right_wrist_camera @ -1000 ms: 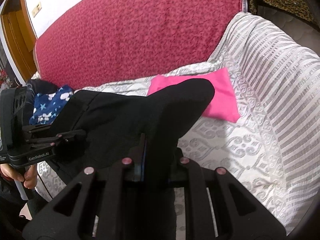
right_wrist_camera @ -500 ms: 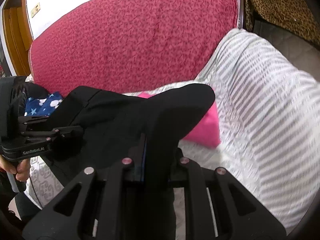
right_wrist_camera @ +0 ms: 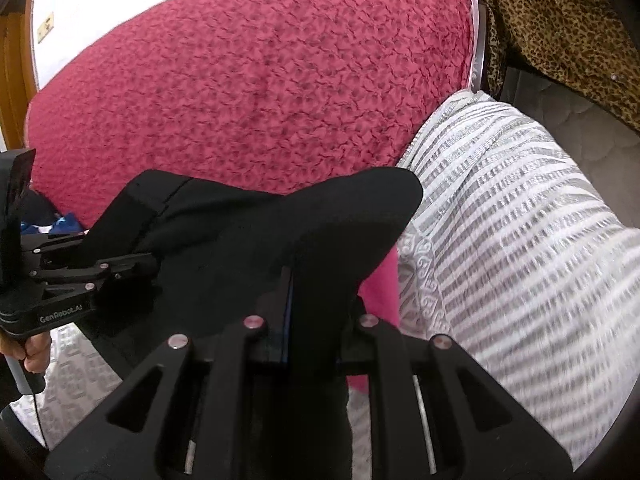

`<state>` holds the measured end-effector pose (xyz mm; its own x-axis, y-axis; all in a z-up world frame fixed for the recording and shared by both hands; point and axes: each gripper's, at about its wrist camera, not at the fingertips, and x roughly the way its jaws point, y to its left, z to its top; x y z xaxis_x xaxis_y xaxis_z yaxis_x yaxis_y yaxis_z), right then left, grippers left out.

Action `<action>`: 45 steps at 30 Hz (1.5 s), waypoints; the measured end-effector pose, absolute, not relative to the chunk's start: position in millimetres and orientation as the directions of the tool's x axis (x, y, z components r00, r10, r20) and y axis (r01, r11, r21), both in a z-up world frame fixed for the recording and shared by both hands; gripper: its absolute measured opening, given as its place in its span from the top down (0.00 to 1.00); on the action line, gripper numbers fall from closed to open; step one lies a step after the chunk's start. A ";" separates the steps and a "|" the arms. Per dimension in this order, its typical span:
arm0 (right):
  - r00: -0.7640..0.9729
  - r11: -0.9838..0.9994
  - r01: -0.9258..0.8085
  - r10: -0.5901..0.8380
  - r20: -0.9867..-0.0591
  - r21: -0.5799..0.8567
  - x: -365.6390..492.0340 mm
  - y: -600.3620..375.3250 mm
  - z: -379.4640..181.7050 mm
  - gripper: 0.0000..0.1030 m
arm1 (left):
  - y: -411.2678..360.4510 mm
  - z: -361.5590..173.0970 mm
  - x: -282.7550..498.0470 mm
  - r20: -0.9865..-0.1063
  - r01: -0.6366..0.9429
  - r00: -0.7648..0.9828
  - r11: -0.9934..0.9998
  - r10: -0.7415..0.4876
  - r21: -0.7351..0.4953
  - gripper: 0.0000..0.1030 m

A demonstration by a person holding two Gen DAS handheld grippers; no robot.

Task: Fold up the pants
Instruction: 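Lift the folded pants with both grippers and carry them toward the pink cloth, then lower the pants onto the pink cloth and open both grippers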

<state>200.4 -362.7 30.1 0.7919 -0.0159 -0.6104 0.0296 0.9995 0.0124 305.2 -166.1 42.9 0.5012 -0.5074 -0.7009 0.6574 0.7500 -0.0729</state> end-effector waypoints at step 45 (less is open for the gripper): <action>0.644 0.967 0.256 -0.179 -0.744 -0.011 137.0 -367.5 -8.5 0.44 | -175.1 -3.9 282.7 -0.700 0.569 0.615 0.819 -0.363 0.075 0.36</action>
